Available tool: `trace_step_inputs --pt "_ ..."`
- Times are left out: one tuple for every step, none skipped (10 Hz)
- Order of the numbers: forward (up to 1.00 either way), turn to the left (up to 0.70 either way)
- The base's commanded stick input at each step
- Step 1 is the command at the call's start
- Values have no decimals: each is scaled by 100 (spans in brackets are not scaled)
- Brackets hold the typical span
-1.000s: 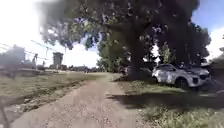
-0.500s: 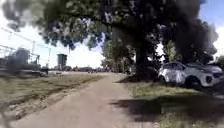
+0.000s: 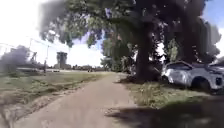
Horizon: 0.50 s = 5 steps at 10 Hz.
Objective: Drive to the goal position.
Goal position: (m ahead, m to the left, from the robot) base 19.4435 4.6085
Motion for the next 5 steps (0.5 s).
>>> trace_step_inputs --pt "100 0" --pt "100 0" --pt "100 0" --pt "100 0" --pt "100 0"
